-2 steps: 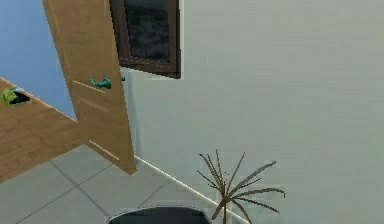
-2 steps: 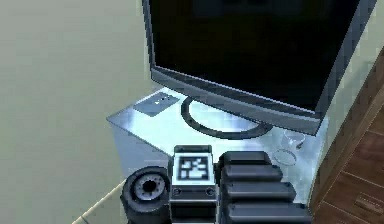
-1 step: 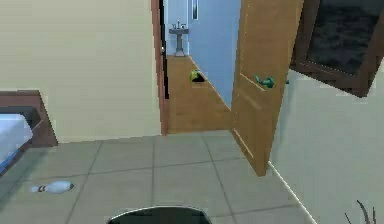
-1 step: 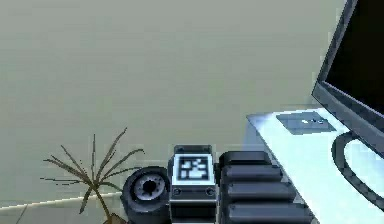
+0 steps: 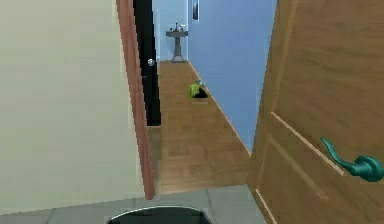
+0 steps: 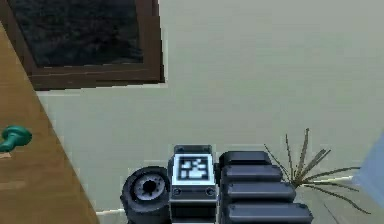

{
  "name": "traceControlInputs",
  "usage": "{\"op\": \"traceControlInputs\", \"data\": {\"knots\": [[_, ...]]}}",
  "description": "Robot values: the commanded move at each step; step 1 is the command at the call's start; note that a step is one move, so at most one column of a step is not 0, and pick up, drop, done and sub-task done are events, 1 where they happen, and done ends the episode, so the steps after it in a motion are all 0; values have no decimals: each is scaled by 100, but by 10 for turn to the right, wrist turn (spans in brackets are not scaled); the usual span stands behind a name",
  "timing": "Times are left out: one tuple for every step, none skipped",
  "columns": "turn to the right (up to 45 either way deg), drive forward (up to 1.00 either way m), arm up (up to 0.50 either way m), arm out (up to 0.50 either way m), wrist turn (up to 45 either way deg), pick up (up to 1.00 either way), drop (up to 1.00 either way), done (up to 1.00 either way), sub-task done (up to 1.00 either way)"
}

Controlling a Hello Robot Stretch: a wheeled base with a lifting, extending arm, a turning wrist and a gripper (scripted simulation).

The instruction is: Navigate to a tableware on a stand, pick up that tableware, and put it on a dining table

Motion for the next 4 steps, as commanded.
{"op": "traceControlInputs", "data": {"knots": [[0, 100, 0, 0, 0, 0, 0, 0, 0], [-90, 0, 0, 0, 0, 0, 0, 0, 0], [0, 25, 0, 0, 0, 0, 0, 0, 0], [-180, 0, 0, 0, 0, 0, 0, 0, 0]]}}
